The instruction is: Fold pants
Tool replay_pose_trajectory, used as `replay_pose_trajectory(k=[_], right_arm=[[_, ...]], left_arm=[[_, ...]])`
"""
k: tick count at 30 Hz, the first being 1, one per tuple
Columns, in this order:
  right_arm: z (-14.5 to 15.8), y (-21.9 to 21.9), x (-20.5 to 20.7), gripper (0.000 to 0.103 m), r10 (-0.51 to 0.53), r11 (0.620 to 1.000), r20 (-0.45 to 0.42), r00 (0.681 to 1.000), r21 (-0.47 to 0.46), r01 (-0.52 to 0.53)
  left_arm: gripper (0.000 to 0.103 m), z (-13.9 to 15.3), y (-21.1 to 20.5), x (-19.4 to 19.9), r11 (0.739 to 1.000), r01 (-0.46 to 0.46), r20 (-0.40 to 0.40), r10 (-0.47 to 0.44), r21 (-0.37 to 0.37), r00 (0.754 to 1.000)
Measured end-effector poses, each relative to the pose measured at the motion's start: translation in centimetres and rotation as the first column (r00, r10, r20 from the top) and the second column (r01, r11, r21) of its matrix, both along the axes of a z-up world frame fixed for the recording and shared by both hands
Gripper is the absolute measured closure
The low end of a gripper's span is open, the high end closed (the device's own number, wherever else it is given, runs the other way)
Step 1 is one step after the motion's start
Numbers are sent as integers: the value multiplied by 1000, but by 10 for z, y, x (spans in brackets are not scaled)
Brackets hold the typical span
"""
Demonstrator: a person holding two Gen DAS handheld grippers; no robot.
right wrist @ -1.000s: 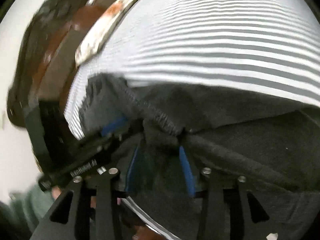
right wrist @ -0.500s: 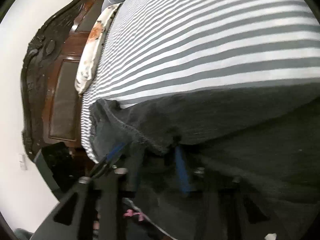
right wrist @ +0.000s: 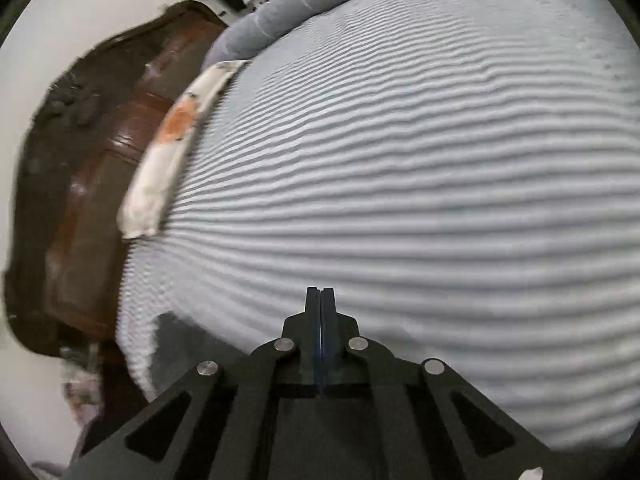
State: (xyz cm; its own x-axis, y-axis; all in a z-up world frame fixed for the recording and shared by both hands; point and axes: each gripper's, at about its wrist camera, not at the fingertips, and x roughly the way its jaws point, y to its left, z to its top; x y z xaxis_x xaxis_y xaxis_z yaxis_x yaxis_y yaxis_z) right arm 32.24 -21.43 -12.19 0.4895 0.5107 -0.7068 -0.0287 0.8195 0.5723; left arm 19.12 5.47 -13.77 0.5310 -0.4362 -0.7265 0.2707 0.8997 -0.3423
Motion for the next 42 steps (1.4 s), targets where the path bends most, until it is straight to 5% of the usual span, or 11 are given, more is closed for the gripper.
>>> replay_pose_trajectory(k=[5,14,18,26,28,30,36,42], right_arm=[[-1,0,2,98,7,1000,4,1000,-24,-7],[4,27,-57,98,177,982,-20,984,-62,-178],[-27,29,-48,102,99,976,-87,991,-185,-114],[-25,6,-50,95,-1,994,-56,998,-111,-5],[-13,-11,-70,75,-53,997,-20,998,-49,52],[0,-32,-99,65,-119,993,24,993,8,119],[2,-111,-195,65,-272,960,27,962,69,269],[-24,-218,-311,65,-499,863,-41,866,65,501]], left_arm=[[61,-5,-4,5,1000,-5,-30,5,10,1000],[61,7,-19,-9,996,42,50,-46,76,998],[61,-8,-40,-8,981,135,-35,-131,138,991],[61,-17,-52,-1,970,139,-51,-131,200,990],[61,-16,-54,-3,973,133,-50,-126,189,991],[61,-16,-52,1,979,124,-54,-117,160,992],[61,-15,-53,1,976,113,-39,-107,184,993],[58,-15,-72,-12,941,107,2,-114,321,993]])
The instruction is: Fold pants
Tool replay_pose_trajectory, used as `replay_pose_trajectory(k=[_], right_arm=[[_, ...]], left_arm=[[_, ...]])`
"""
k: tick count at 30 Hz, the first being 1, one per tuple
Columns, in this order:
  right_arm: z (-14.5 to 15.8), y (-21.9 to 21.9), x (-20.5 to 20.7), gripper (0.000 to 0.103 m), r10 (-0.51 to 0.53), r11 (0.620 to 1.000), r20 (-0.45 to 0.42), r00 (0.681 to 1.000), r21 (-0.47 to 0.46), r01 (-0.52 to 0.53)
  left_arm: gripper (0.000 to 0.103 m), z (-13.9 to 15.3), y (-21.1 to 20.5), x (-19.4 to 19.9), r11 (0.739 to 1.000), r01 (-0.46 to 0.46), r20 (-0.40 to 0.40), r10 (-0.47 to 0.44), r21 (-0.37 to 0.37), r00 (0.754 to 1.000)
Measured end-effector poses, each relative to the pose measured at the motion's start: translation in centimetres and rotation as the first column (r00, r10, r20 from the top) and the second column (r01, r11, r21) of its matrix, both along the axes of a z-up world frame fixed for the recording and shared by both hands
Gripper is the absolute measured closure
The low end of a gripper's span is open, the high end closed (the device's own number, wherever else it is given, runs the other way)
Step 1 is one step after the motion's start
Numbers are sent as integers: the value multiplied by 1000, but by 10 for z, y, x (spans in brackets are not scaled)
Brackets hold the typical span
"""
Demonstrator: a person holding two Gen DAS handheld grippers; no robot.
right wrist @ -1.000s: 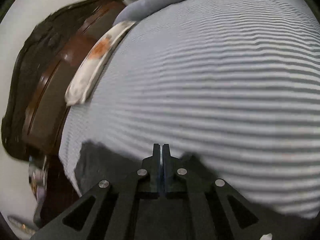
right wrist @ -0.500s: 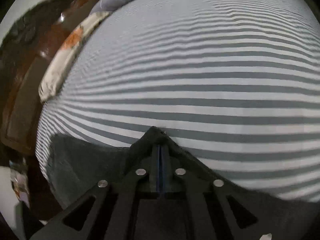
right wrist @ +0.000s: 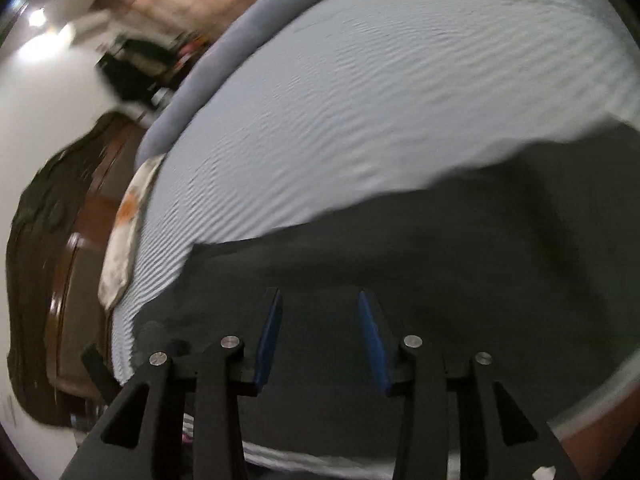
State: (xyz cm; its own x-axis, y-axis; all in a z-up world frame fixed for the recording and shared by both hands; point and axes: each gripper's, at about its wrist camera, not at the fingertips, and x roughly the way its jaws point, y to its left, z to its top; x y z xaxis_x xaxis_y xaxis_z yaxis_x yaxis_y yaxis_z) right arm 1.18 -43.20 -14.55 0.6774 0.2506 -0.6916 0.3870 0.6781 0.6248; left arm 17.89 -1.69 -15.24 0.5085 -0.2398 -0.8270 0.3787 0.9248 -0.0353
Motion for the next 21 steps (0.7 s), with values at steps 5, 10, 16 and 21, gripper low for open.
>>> replay_pose_trajectory(k=[5,10,16,21], right_arm=[[-22,-72,-80,65,-201,979,-38,979,9,202],[-49,-126,-123,65,-338,938,-65,939,55,342],[-69,-145,-125,68,-333,937,-77,940,85,339],[-69,-158,-125,83,-328,940,-43,944,82,330]], left_arm=[[54,2,-19,-18,997,40,2,-40,65,999],[53,5,-57,-33,992,96,-14,-95,79,995],[53,12,-124,-50,974,219,-39,-217,55,975],[53,23,-179,-57,952,303,-26,-302,48,953]])
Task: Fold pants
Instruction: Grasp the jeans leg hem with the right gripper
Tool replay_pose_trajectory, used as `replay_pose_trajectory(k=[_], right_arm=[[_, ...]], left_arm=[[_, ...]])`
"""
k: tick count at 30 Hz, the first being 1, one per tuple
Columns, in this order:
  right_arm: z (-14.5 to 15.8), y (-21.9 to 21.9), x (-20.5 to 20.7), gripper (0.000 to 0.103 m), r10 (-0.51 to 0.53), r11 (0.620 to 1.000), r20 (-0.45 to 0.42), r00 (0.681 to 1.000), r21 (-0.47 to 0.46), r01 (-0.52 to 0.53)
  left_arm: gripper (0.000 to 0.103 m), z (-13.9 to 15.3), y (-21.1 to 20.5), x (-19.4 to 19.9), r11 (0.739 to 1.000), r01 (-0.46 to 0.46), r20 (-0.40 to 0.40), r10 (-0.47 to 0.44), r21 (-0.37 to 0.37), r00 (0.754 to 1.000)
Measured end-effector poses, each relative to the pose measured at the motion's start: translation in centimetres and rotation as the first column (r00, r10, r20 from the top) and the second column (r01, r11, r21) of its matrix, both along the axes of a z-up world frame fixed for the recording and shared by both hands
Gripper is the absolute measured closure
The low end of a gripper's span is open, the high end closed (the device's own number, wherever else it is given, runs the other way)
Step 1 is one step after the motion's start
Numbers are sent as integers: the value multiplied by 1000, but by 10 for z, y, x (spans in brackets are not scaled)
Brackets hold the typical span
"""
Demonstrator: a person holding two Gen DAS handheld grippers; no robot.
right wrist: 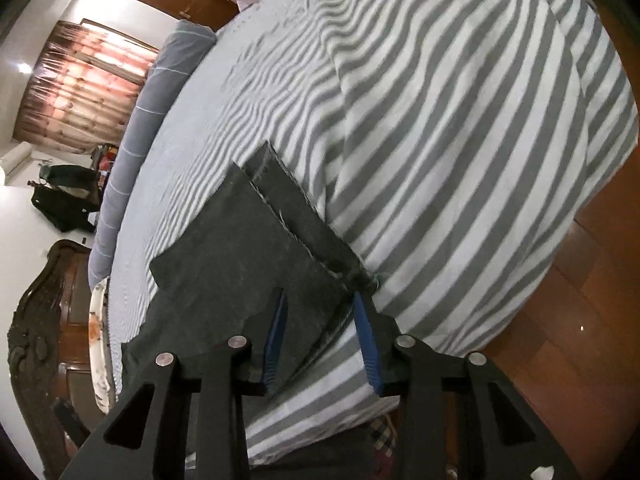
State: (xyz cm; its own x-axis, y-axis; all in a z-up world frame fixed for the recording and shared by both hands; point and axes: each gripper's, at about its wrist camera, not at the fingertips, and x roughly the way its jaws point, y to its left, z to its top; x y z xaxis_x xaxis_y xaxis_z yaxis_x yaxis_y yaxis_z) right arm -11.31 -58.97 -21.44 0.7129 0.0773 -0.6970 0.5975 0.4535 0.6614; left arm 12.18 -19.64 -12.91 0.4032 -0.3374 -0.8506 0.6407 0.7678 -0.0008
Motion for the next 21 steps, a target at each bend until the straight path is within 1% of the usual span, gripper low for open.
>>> replay_pose_trajectory(k=[1,3,6,8,10,11,12,13,17,19,21], right_arm=[[0,1,-2,88,0,1000,6,1000,6,0],[1,-2,-3,88,-1,1000,29,1000,31,0],[-2,-1,2,88,19,1000,-12,1000,0,-19],[-7,0,4,89,17,1000,-4,1000,14,-17],[-7,1,3,89,9,1000,7,1000,18,-9],[-7,2,3,91,11,1000,8,1000,16,-11],[-7,3,3,98,15,1000,0,1000,8,-15],[-6,4,1,99,13,1000,-1,1000,2,-13],[5,4,-13,100,-4,1000,22,1000,-22,4],[8,6,-18,101,-8,1000,26,1000,-19,9],[9,11,-22,101,-1,999,10,1000,-40,2]], left_arm=[[53,2,-7,-1,1000,9,0,-9,-5,1000],[53,4,-23,-3,1000,29,-1,-29,-8,1000],[53,1,-41,-5,999,51,-15,-51,3,999],[53,-2,-47,-7,999,47,-21,-47,20,999],[53,-5,-48,-7,999,43,-37,-43,23,998],[53,-7,-49,-7,999,39,-46,-38,26,998],[53,-10,-51,-7,999,31,-57,-29,32,998],[53,-13,-50,-8,999,26,-63,-24,34,998],[53,-14,-51,-13,1000,20,-84,-18,22,996],[53,-13,-55,-19,999,35,-76,-33,24,997],[53,-10,-60,-27,998,64,-63,-62,20,996]])
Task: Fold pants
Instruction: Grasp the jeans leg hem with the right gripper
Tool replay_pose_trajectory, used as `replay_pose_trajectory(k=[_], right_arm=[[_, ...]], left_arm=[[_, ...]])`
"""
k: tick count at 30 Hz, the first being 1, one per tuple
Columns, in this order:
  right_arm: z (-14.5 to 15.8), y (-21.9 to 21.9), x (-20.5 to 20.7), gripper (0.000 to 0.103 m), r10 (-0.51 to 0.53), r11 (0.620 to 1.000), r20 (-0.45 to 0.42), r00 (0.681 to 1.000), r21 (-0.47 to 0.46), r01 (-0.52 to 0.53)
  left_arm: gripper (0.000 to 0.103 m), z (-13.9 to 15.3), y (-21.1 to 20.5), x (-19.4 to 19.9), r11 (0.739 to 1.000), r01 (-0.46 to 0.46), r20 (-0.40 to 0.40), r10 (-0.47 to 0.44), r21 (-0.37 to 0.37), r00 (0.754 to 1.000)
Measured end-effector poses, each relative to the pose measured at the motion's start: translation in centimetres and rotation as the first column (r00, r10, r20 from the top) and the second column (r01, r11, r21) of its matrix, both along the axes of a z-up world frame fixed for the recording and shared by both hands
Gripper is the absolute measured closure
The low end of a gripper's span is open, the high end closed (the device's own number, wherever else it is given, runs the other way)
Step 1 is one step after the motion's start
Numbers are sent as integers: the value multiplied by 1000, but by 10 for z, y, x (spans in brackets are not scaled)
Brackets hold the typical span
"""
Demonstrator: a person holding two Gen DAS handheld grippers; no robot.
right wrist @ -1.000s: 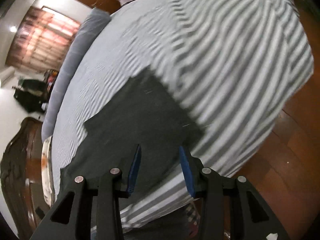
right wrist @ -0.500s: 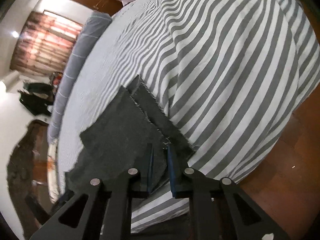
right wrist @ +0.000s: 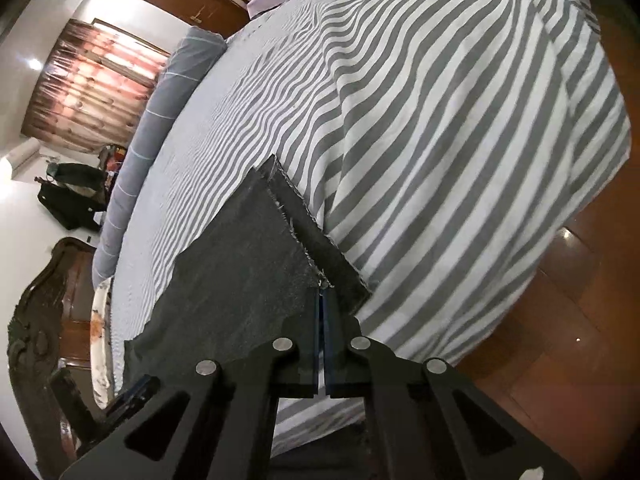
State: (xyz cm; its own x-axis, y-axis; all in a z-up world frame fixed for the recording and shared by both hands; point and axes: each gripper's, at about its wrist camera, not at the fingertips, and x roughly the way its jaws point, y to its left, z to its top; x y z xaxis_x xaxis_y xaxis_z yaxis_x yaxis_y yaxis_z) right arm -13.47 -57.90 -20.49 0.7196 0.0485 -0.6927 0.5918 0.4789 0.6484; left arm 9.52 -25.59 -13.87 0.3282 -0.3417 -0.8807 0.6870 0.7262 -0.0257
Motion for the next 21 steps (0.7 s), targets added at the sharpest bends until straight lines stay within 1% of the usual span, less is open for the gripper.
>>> replay_pose_trajectory(k=[2,4,6,7,9,10,11,12,13,17,21], right_arm=[[-2,1,-2,101,-1,1000,-4,1000,-1,1],[-4,-1,2,99,19,1000,-24,1000,-25,-19],[-5,-6,4,97,39,999,-9,999,-14,-39],[-4,-8,3,96,30,999,-6,1000,-24,-30],[0,-15,0,93,41,999,29,999,-26,-41],[1,-20,1,91,54,998,49,997,-19,-53],[2,-25,2,90,64,998,54,996,-27,-62],[2,-29,3,86,71,997,51,996,-38,-69],[2,-36,5,83,85,996,54,995,-45,-82],[-7,-56,17,82,159,987,80,984,-12,-159],[-18,-57,27,82,254,967,69,965,-7,-255]], left_arm=[[53,0,-5,-5,1000,19,-1,-19,0,1000],[53,-1,-10,-9,999,38,-1,-38,4,999],[53,-3,-14,-11,999,49,2,-49,23,999],[53,-3,-14,-11,998,48,1,-48,29,999],[53,-3,-14,-10,999,43,-10,-43,20,999],[53,-3,-13,-9,999,42,-15,-42,20,999],[53,-5,-13,-8,999,40,-23,-40,23,999],[53,-5,-13,-8,999,39,-26,-38,26,999],[53,-7,-13,-8,999,37,-29,-36,31,999],[53,-9,-13,-8,999,33,-32,-32,39,999],[53,-13,-15,-7,999,28,-42,-26,47,999]])
